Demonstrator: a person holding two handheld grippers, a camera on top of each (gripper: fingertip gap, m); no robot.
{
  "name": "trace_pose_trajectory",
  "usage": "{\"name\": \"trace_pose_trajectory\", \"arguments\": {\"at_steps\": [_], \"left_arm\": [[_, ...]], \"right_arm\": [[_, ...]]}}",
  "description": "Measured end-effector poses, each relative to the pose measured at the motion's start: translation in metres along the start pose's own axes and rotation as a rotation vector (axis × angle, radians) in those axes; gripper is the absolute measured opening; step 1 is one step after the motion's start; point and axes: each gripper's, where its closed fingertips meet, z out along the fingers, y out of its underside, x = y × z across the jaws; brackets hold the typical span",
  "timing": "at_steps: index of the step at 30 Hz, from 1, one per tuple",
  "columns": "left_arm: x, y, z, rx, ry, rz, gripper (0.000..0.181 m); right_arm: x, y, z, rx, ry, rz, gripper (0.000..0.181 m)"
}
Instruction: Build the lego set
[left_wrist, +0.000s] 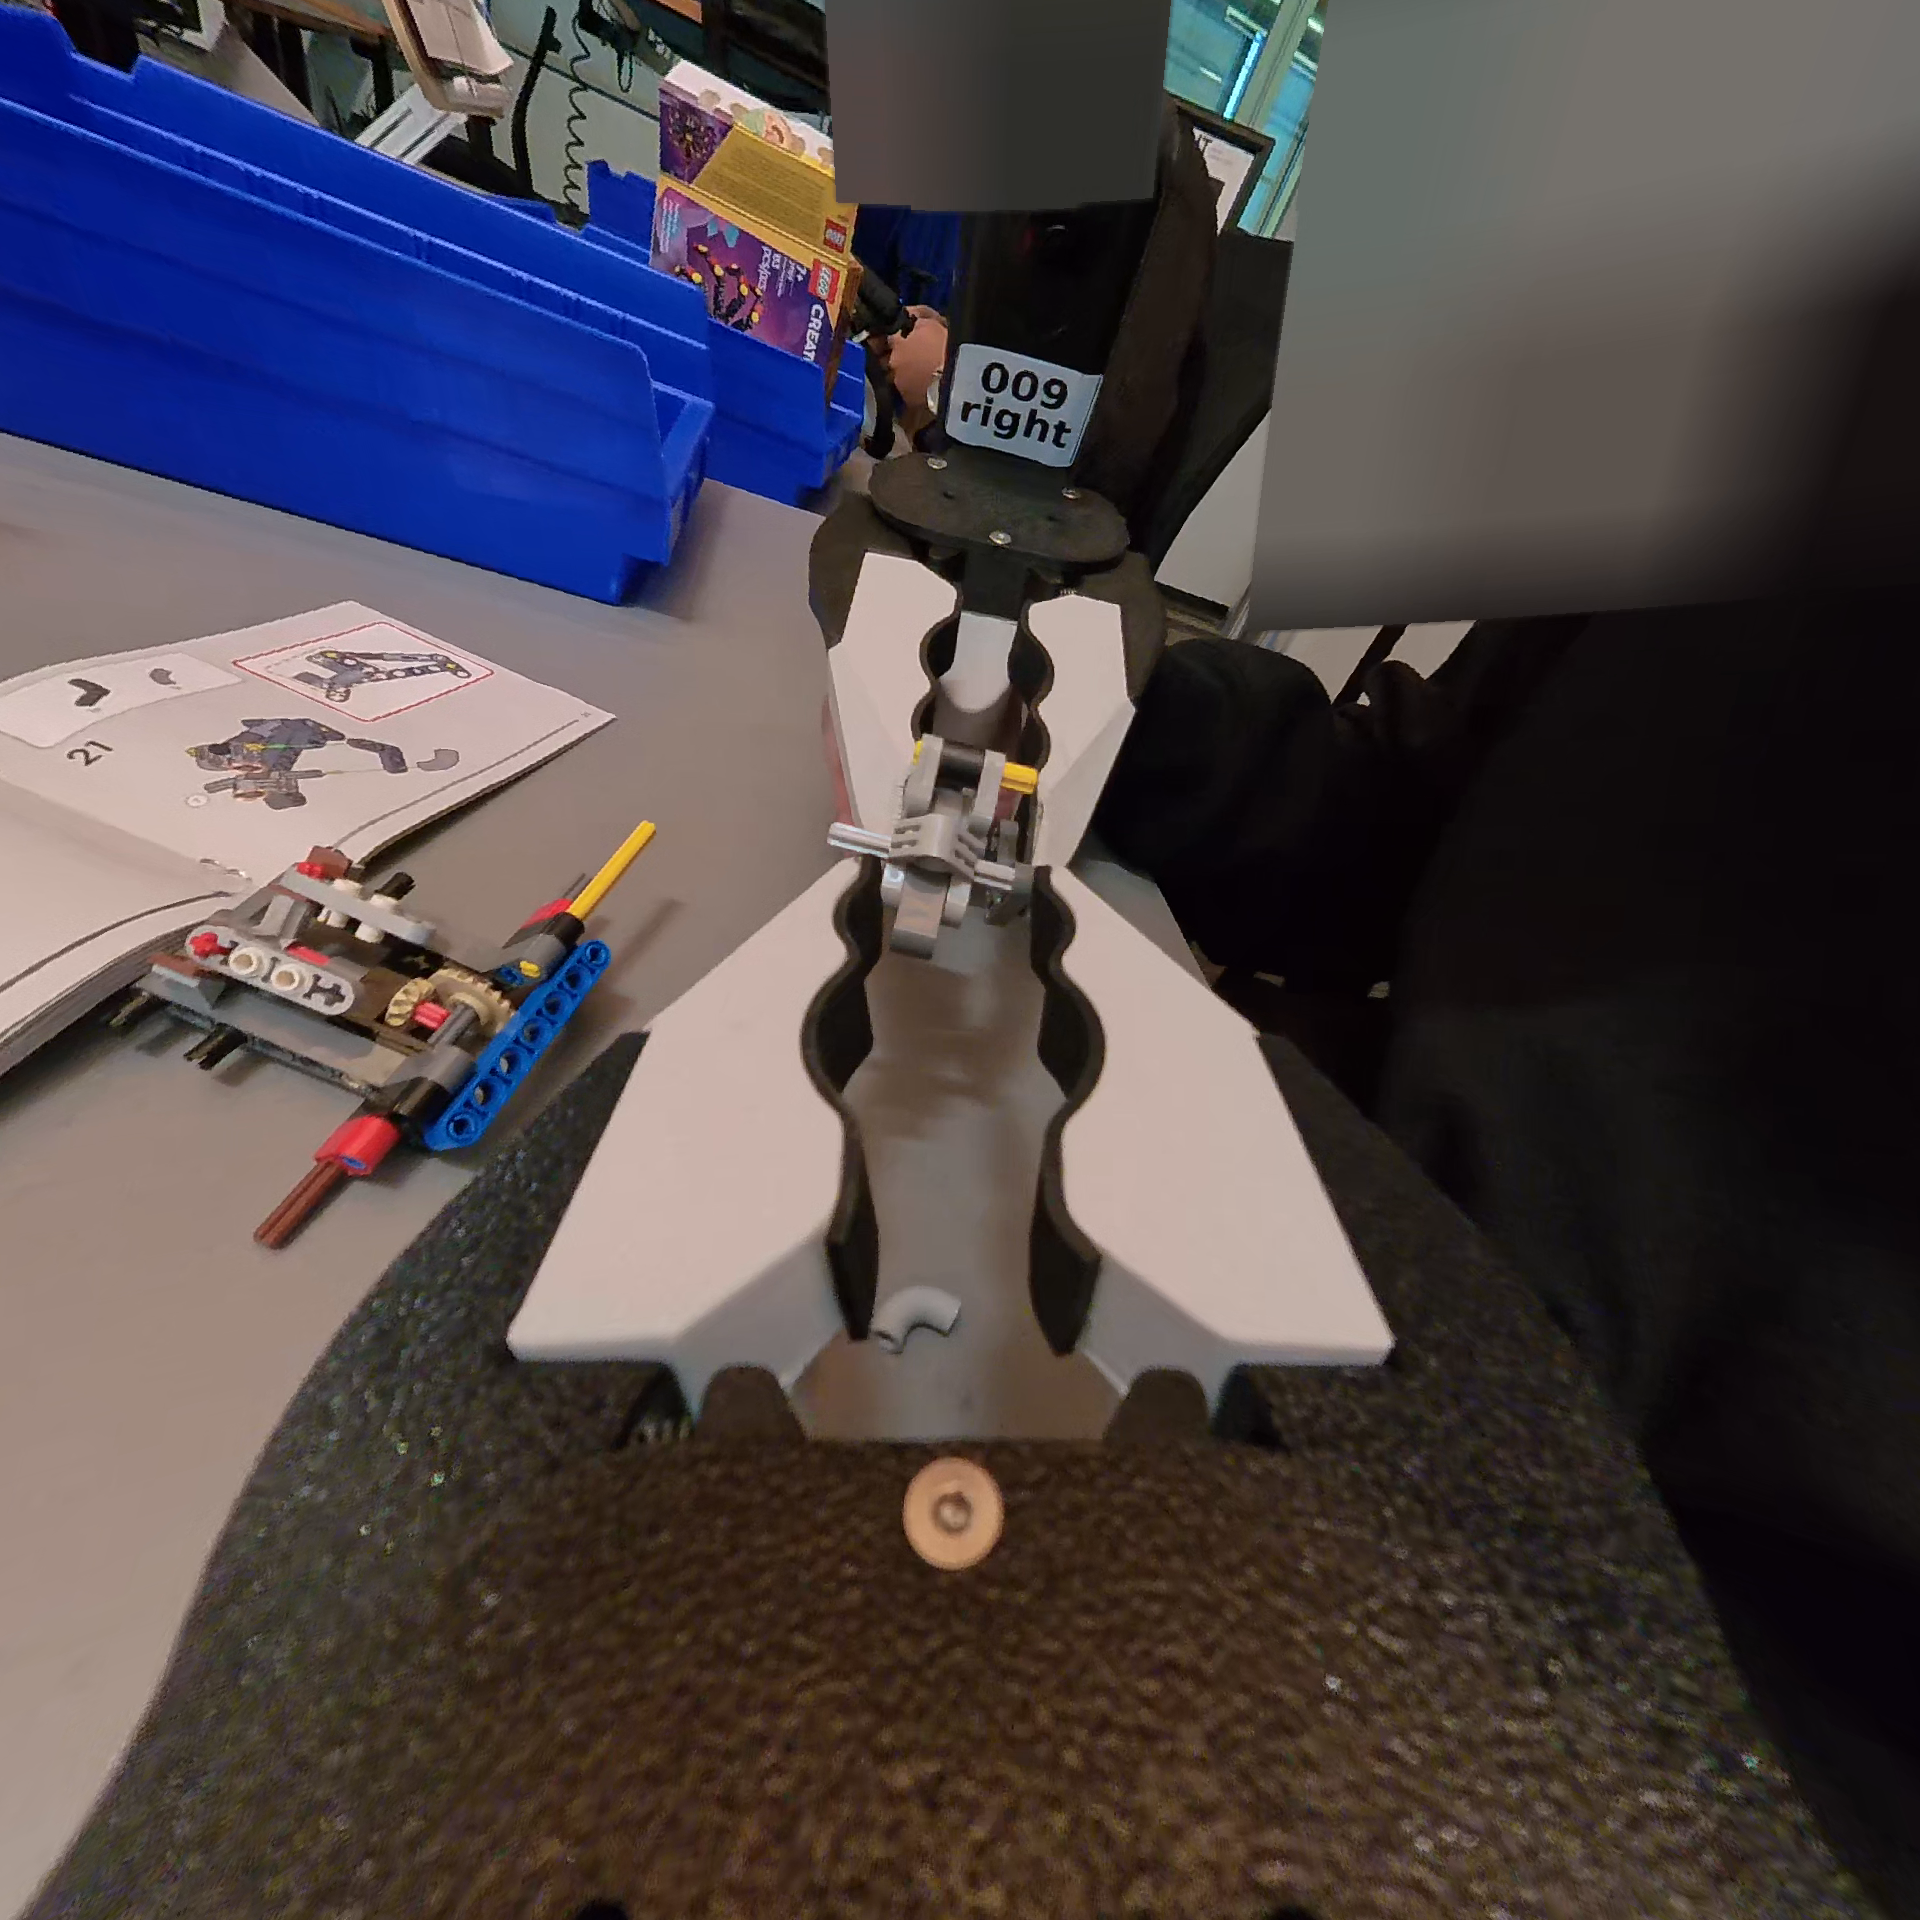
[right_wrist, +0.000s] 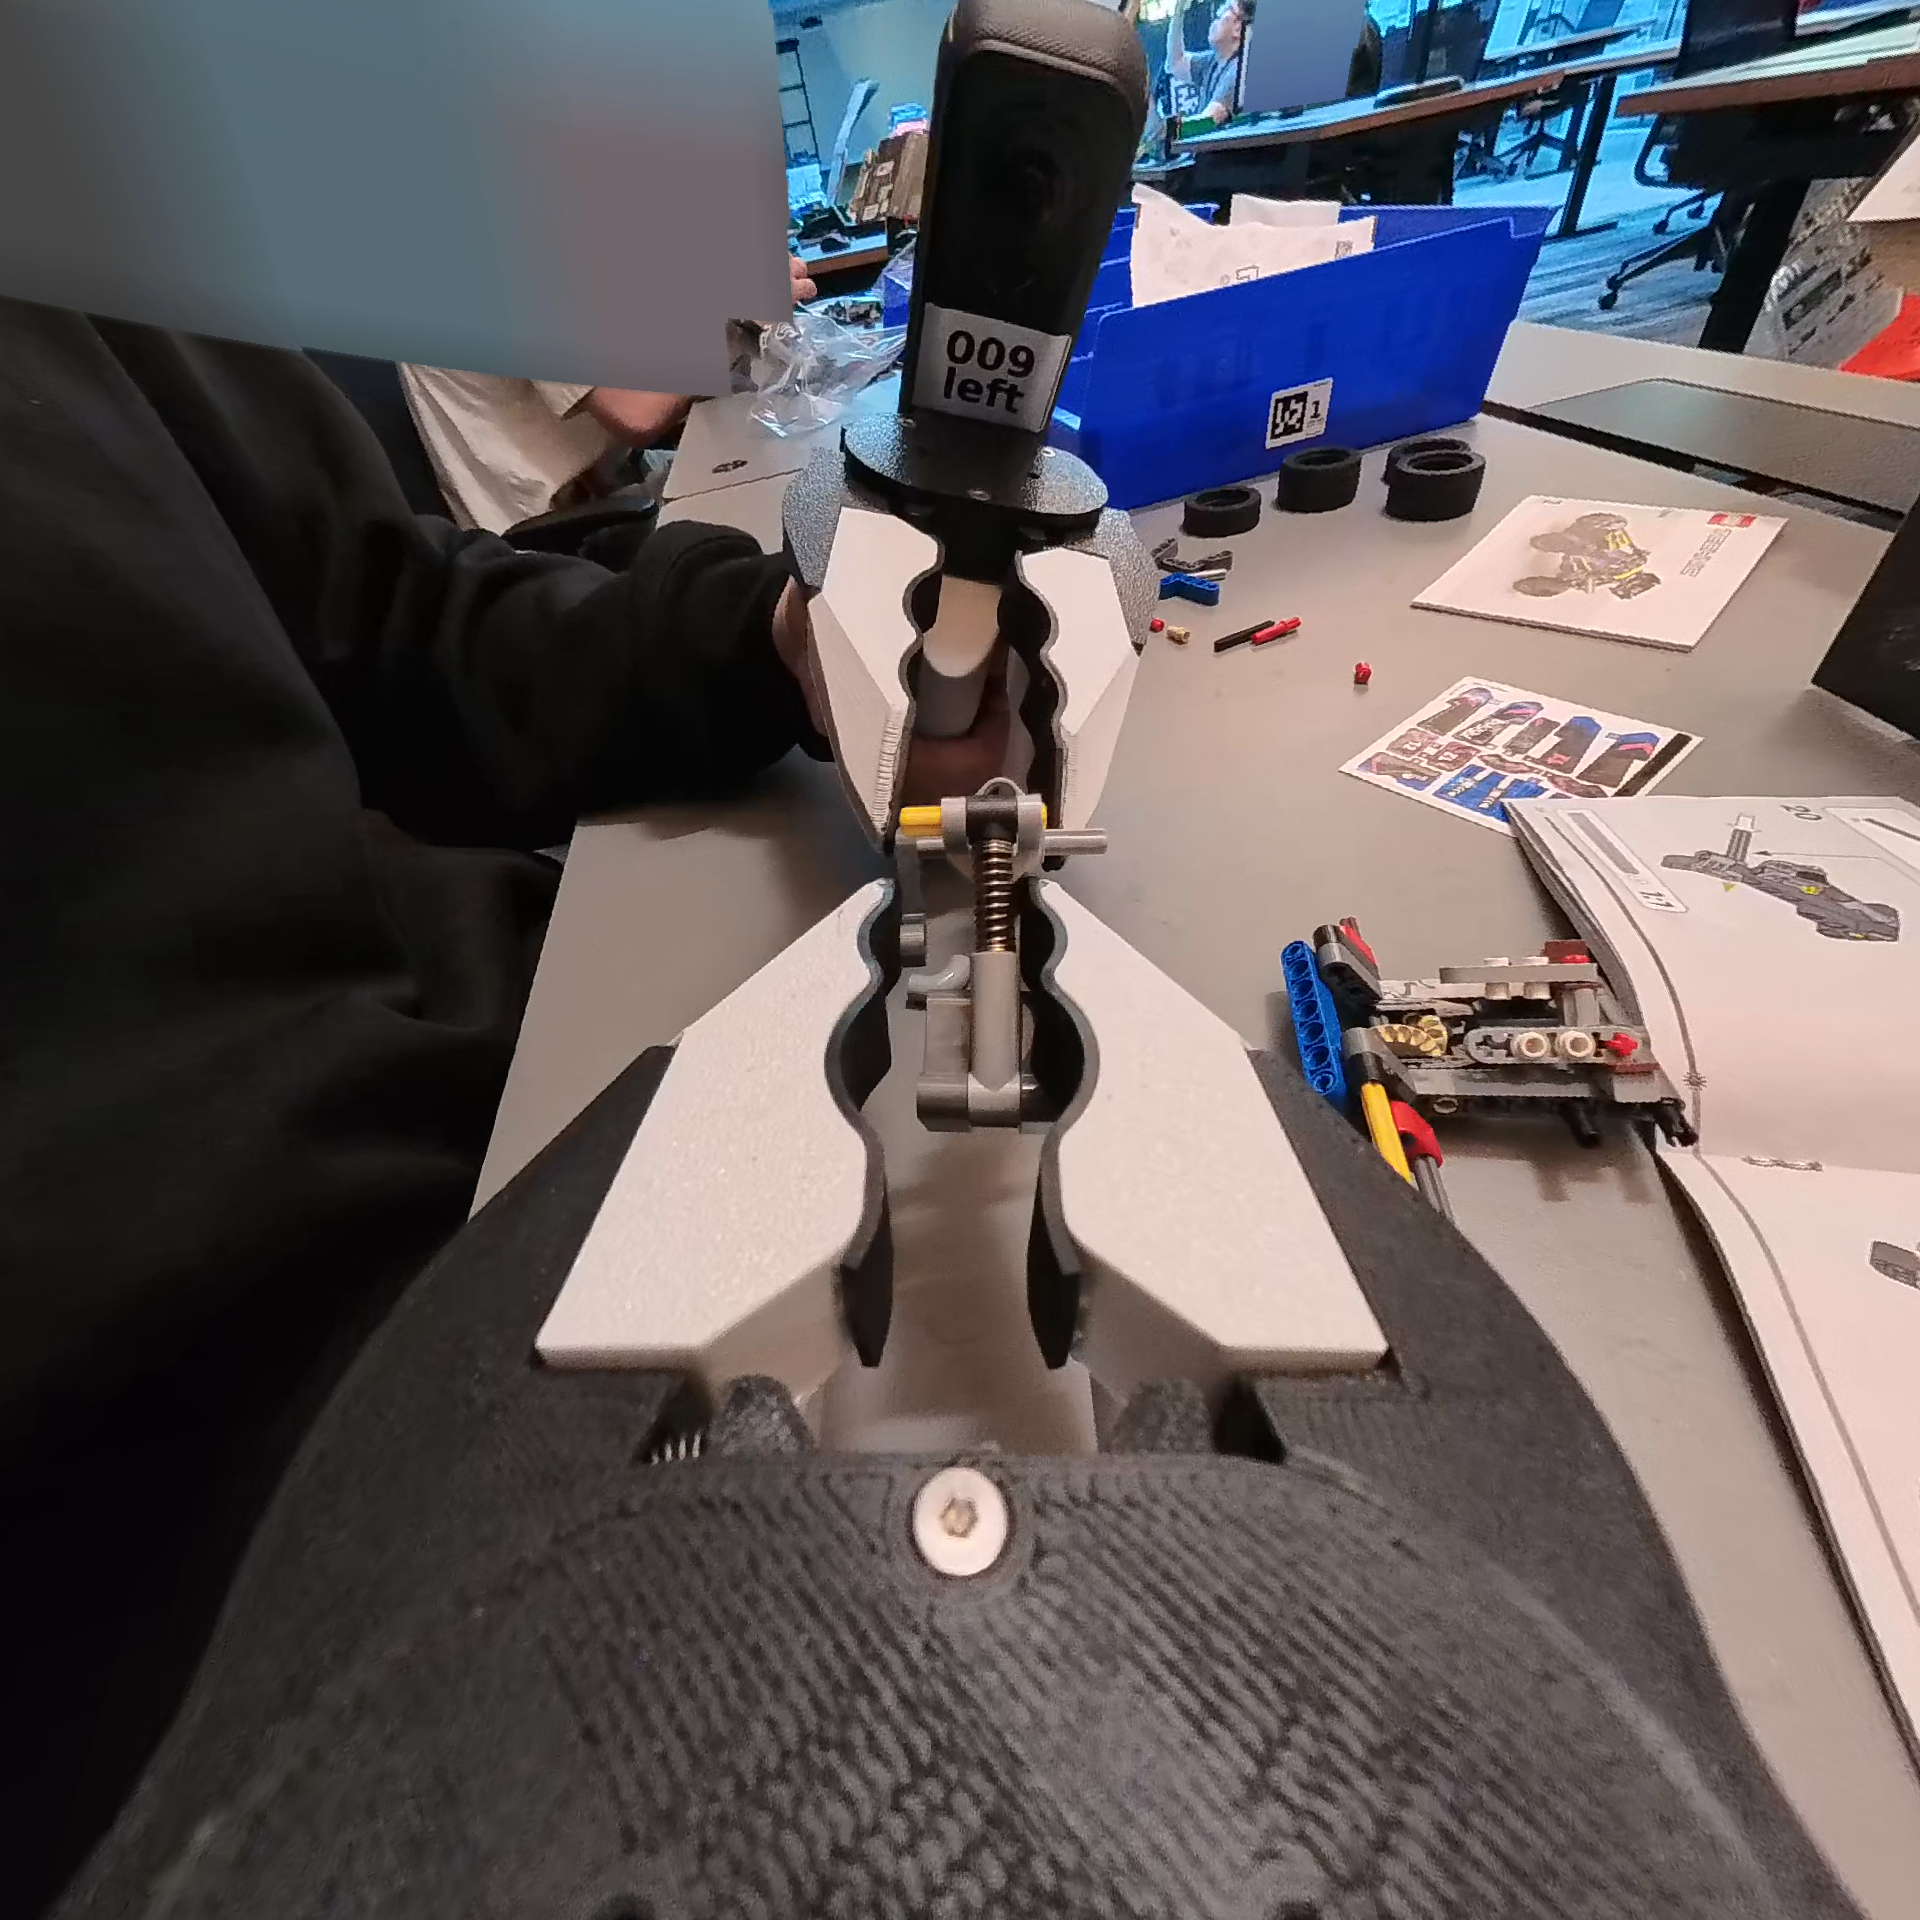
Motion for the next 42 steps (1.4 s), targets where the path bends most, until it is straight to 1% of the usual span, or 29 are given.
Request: {"name": "trace_pose_trajectory", "arguments": {"at_steps": [11, 17, 18, 20, 21, 26, 29, 33, 36, 42], "left_arm": [[0.000, -0.001, 0.001, 0.006, 0.011, -0.013, 0.020], [-0.002, -0.001, 0.001, 0.008, 0.001, -0.027, 0.019], [-0.003, -0.002, 0.001, 0.012, 0.008, -0.045, 0.019], [-0.006, -0.003, -0.001, 0.027, 0.012, -0.097, 0.019], [-0.009, -0.003, -0.003, 0.033, 0.008, -0.115, 0.019], [-0.016, -0.001, -0.007, 0.026, -0.026, -0.151, 0.019], [-0.017, 0.001, -0.006, 0.014, -0.029, -0.164, 0.019], [-0.016, 0.002, -0.006, 0.013, -0.017, -0.175, 0.019], [-0.017, 0.002, -0.006, 0.013, -0.020, -0.182, 0.019], [-0.020, 0.002, -0.006, 0.014, -0.038, -0.190, 0.019]], "right_arm": [[-0.001, -0.001, 0.000, 0.005, -0.012, 0.014, 0.014], [0.001, -0.001, 0.000, 0.007, -0.004, 0.022, 0.013], [0.000, -0.002, -0.001, 0.013, -0.015, 0.024, 0.014], [-0.001, -0.003, -0.004, 0.023, -0.036, 0.039, 0.029], [-0.001, -0.003, -0.007, 0.029, -0.040, 0.045, 0.033], [0.016, -0.004, -0.023, 0.055, 0.041, 0.063, 0.014], [0.018, -0.008, -0.023, 0.085, 0.050, 0.069, 0.014], [0.021, -0.002, -0.018, 0.036, 0.078, 0.063, 0.013], [0.022, -0.003, -0.018, 0.042, 0.083, 0.063, 0.005], [0.025, -0.001, -0.018, 0.023, 0.115, 0.032, 0.004]]}}
